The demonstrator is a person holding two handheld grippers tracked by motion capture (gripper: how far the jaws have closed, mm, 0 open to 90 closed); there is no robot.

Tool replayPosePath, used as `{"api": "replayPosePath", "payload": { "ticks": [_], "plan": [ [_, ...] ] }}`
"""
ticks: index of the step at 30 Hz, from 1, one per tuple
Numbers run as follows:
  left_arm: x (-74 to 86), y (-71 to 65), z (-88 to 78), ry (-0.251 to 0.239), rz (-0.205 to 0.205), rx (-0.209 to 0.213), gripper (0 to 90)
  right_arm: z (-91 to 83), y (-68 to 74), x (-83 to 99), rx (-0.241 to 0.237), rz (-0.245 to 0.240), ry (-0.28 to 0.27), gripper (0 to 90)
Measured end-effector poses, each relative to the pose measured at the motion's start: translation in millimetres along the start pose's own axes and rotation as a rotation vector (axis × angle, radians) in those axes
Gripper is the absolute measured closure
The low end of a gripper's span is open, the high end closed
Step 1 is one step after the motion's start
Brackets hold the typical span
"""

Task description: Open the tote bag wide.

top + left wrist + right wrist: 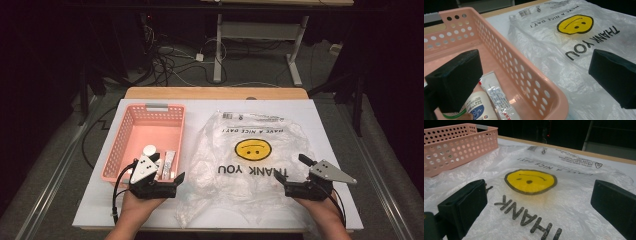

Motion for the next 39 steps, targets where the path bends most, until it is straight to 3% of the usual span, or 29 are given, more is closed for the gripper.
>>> {"api": "replayPosePath", "payload": {
  "ticks": [6,10,16,24,39],
  "plan": [
    [-4.0,-2.3,-0.3,-0.018,-0.007,0.006,0.0,-2.6,0.4,0.8,0.003,-0.007,-0.007,1.3],
    [-1.7,-5.3,3.3,0.011,0.023,0.012,0.0,-5.1,1.0,-0.2,0.001,-0.011,-0.015,1.2],
    [-2.9,-4.7,6.4,0.011,-0.008,0.029,0.0,-7.7,-2.7,1.9,-0.001,-0.012,-0.001,1.3],
    [-4.5,-3.4,6.3,0.015,-0.011,0.027,0.0,-17.8,-17.6,-0.3,0.054,-0.015,-0.001,4.2],
    [-2.8,-2.6,1.0,0.036,-0.005,0.038,0.0,-12.0,-52.3,1.2,0.114,0.028,0.049,1.1]
  ]
}}
Point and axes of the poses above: each handheld gripper's, and its own axes: z roughly forward along the jaws, x roughly out of its underside, y roughly to its left, the point moved 3 cm from there along z, roughly forward along the jaws, and after that the axes turned 10 degrees about z, right-handed, at the moved point
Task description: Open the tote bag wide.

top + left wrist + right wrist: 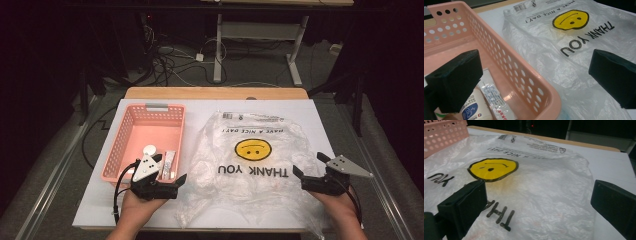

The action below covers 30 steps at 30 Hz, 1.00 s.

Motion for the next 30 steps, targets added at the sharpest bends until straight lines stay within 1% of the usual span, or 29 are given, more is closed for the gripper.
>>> {"api": "replayPosePath", "payload": {
  "ticks": [2,3,4,5,6,7,8,9,10,11,12,14,15,16,17,18,19,20,21,22,23,24,25,26,27,28,29,30],
  "plan": [
    [1.2,-0.6,-1.8,-0.004,0.000,-0.008,0.0,-0.1,-4.6,-1.7,0.019,0.003,-0.010,1.0],
    [1.3,-0.8,-3.1,0.000,-0.012,-0.001,0.0,-0.1,-7.0,-2.6,0.026,0.009,-0.014,1.0],
    [1.3,-0.6,-4.2,0.004,-0.023,0.015,0.0,-0.1,-7.0,-2.6,0.026,0.009,-0.014,1.0],
    [1.6,-0.7,-5.3,0.003,-0.026,0.029,0.0,0.7,-13.4,-5.1,0.037,0.025,-0.027,1.1],
    [1.9,-0.6,-5.6,0.005,-0.026,0.036,0.0,0.7,-13.4,-5.1,0.037,0.025,-0.027,1.1],
    [2.4,0.0,-5.8,0.009,-0.030,0.046,0.0,1.6,-15.6,-6.4,0.034,0.038,-0.034,1.3],
    [3.1,0.9,-5.9,0.012,-0.030,0.046,0.0,3.4,-17.8,-8.6,0.031,0.053,-0.037,1.8],
    [3.8,1.6,-6.5,0.009,-0.032,0.039,0.0,9.5,-20.8,-12.9,0.047,0.055,-0.040,2.6],
    [4.2,2.3,-8.0,0.003,-0.035,0.037,0.0,9.5,-20.8,-12.9,0.047,0.055,-0.040,2.6],
    [4.5,2.7,-9.5,-0.004,-0.039,0.038,0.0,17.6,-24.0,-15.7,0.055,0.054,-0.024,3.0],
    [4.6,2.9,-10.5,-0.007,-0.039,0.032,0.0,21.5,-25.9,-16.7,0.055,0.053,-0.012,3.0],
    [4.4,2.1,-12.0,-0.019,-0.023,0.013,0.0,28.3,-30.1,-20.7,0.059,0.052,0.001,3.5],
    [4.4,2.1,-12.0,-0.019,-0.023,0.013,0.0,31.7,-32.2,-23.6,0.060,0.052,0.006,4.2],
    [4.1,1.1,-12.2,-0.023,-0.024,0.013,0.0,36.0,-34.9,-27.5,0.059,0.041,0.009,4.5],
    [3.9,0.4,-12.1,-0.024,-0.023,0.018,0.0,36.0,-34.9,-27.5,0.059,0.041,0.009,4.5],
    [3.7,-0.3,-12.0,-0.023,-0.025,0.021,0.0,42.5,-39.4,-32.6,0.072,0.039,0.018,6.5],
    [3.5,-0.9,-12.0,-0.022,-0.027,0.028,0.0,45.1,-41.4,-34.2,0.075,0.037,0.023,7.4],
    [3.2,-1.7,-11.8,-0.015,-0.029,0.038,0.0,48.4,-44.1,-36.0,0.079,0.044,0.031,8.6],
    [2.8,-2.5,-11.8,-0.009,-0.028,0.036,0.0,51.7,-47.5,-37.8,0.080,0.050,0.034,10.2],
    [2.3,-3.5,-12.1,-0.012,-0.027,0.037,0.0,55.2,-51.1,-39.4,0.086,0.058,0.034,11.5],
    [1.9,-4.0,-11.9,-0.012,-0.028,0.055,0.0,55.2,-51.1,-39.4,0.086,0.058,0.034,11.5],
    [1.9,-4.0,-11.1,-0.004,-0.035,0.056,0.0,61.8,-58.7,-41.9,0.103,0.084,0.030,15.0],
    [2.2,-3.8,-10.5,-0.002,-0.038,0.059,0.0,66.2,-62.1,-43.4,0.101,0.095,0.040,16.3],
    [2.5,-3.6,-9.8,0.002,-0.040,0.060,0.0,66.2,-62.1,-43.4,0.101,0.095,0.040,16.3],
    [2.6,-3.4,-9.3,0.005,-0.041,0.066,0.0,75.4,-68.0,-46.8,0.097,0.108,0.057,19.4],
    [2.6,-3.5,-8.8,0.004,-0.040,0.072,0.0,75.4,-68.0,-46.8,0.097,0.108,0.057,19.4],
    [3.0,-4.0,-8.8,-0.002,-0.036,0.079,0.0,84.1,-73.1,-52.5,0.088,0.109,0.070,21.6],
    [3.5,-4.7,-9.5,-0.009,-0.033,0.075,0.0,84.1,-73.1,-52.5,0.088,0.109,0.070,21.6]
  ]
}}
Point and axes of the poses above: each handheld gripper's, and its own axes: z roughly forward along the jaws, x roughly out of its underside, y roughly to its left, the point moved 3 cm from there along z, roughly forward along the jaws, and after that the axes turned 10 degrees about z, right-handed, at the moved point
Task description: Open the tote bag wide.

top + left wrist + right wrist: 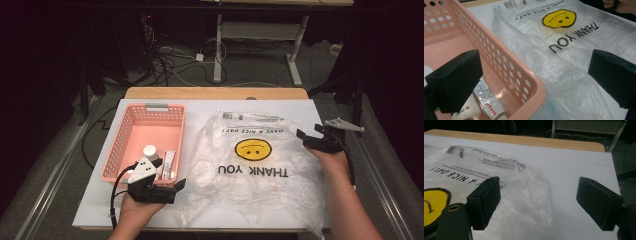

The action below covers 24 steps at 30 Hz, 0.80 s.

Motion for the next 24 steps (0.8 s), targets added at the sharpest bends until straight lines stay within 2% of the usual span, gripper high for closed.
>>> {"api": "replayPosePath", "payload": {
  "ticks": [2,9,14,15,21,24],
  "plan": [
    [-0.3,-0.6,-1.6,-0.004,-0.001,-0.010,0.0,10.9,-2.7,-8.9,-0.010,-0.018,0.021,26.6],
    [-3.3,-1.8,-3.2,-0.011,0.005,-0.040,0.0,27.1,-8.8,-20.2,-0.024,-0.016,0.081,28.8],
    [-4.1,-4.7,-2.6,-0.013,0.012,-0.042,0.0,41.7,-7.9,-30.1,-0.040,0.005,0.123,29.6],
    [-4.3,-5.1,-2.7,-0.017,0.017,-0.043,0.0,41.7,-7.9,-30.1,-0.040,0.005,0.123,29.6],
    [-3.1,-4.5,-4.3,-0.020,0.016,-0.039,0.0,69.4,-13.4,-16.7,-0.053,0.011,0.212,31.0],
    [-3.1,-3.0,-5.4,-0.025,0.011,-0.040,0.0,75.7,-14.5,-11.4,-0.059,0.015,0.233,31.1]
  ]
}}
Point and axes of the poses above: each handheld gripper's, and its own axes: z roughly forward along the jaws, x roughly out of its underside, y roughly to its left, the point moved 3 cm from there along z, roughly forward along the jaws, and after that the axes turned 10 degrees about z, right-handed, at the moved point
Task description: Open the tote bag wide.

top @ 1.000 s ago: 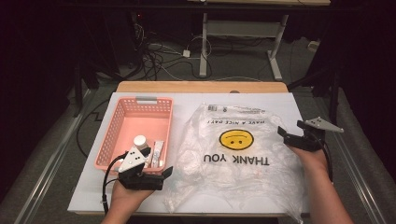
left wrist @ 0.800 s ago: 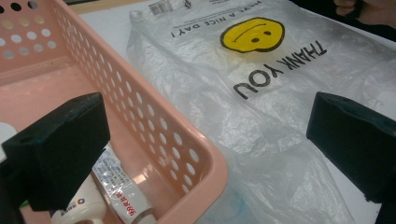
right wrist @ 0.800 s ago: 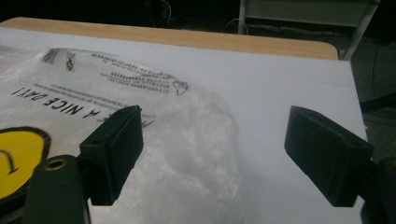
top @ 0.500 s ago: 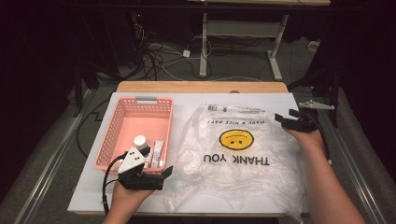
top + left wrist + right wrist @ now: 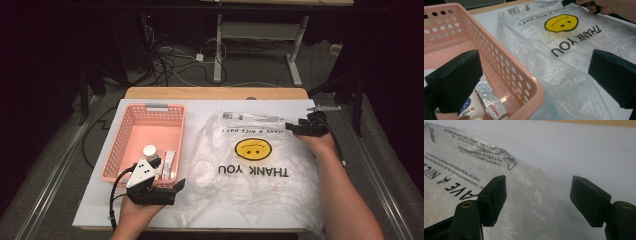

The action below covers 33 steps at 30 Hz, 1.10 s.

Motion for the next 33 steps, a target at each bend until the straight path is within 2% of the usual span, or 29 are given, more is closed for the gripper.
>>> {"api": "replayPosePath", "payload": {
  "ticks": [2,4,5,6,7,8,9,10,11,12,13,15,17,19,22,23,24,25,30,31,32,33],
  "plan": [
    [0.2,0.8,0.2,0.000,-0.005,0.001,0.0,6.2,0.7,4.0,-0.003,-0.002,0.028,31.4],
    [0.5,1.0,0.4,-0.001,-0.009,0.003,0.0,11.2,2.7,8.0,-0.002,-0.030,0.060,31.5],
    [0.7,0.8,0.5,0.001,-0.007,0.004,0.0,11.7,4.4,8.9,0.013,-0.051,0.058,32.3],
    [0.7,0.5,0.6,0.002,-0.004,0.004,0.0,11.7,5.8,9.2,0.018,-0.070,0.060,37.4],
    [0.5,0.2,0.5,0.003,-0.004,0.005,0.0,11.4,10.3,11.5,0.034,-0.136,0.069,44.8],
    [0.3,0.1,0.4,0.003,-0.002,0.005,0.0,11.2,12.3,12.5,0.048,-0.161,0.072,48.8],
    [0.0,0.1,0.3,0.001,-0.002,0.005,0.0,11.2,12.3,12.5,0.048,-0.161,0.072,48.8],
    [-0.1,0.1,0.2,0.001,-0.001,0.005,0.0,10.6,13.5,12.9,0.041,-0.165,0.072,53.7],
    [-0.1,0.2,0.1,0.002,0.000,0.003,0.0,8.9,13.8,14.0,0.029,-0.172,0.074,63.9],
    [0.1,0.2,0.0,0.004,0.002,0.001,0.0,8.9,13.8,14.0,0.029,-0.172,0.074,63.9],
    [0.2,0.4,-0.2,0.005,0.001,0.001,0.0,6.9,12.5,15.7,0.012,-0.166,0.069,76.6],
    [0.1,1.0,-1.2,0.001,-0.001,0.002,0.0,5.0,10.6,17.2,-0.012,-0.151,0.067,88.7],
    [-0.6,1.2,-2.3,-0.005,-0.003,0.005,0.0,4.2,11.1,17.9,-0.016,-0.158,0.065,89.8],
    [-0.9,1.2,-2.8,-0.007,-0.002,0.007,0.0,2.9,13.7,17.3,-0.001,-0.169,0.057,90.0],
    [-1.3,0.9,-3.5,-0.006,0.001,0.010,0.0,0.3,13.0,13.9,0.007,-0.152,0.031,90.0],
    [-1.5,0.7,-3.6,-0.007,0.002,0.009,0.0,-3.4,10.4,8.8,0.025,-0.133,-0.005,90.0],
    [-1.7,0.5,-3.9,-0.007,0.002,0.010,0.0,-3.4,10.4,8.8,0.025,-0.133,-0.005,90.0],
    [-2.0,0.3,-4.1,-0.010,0.003,0.010,0.0,-7.8,4.9,3.3,0.052,-0.103,-0.049,90.0],
    [-5.0,-0.4,-2.1,-0.008,0.018,0.003,0.0,-18.3,-15.3,-8.7,0.148,-0.047,-0.113,90.0],
    [-5.9,-0.6,-0.7,-0.006,0.021,0.009,0.0,-18.3,-15.3,-8.7,0.148,-0.047,-0.113,90.0],
    [-6.8,-0.6,0.2,0.000,0.027,0.014,0.0,-22.4,-26.5,-12.1,0.170,-0.010,-0.133,90.0],
    [-7.6,-0.4,0.4,0.005,0.033,0.017,0.0,-24.9,-31.8,-12.6,0.192,0.013,-0.146,90.0]
  ]
}}
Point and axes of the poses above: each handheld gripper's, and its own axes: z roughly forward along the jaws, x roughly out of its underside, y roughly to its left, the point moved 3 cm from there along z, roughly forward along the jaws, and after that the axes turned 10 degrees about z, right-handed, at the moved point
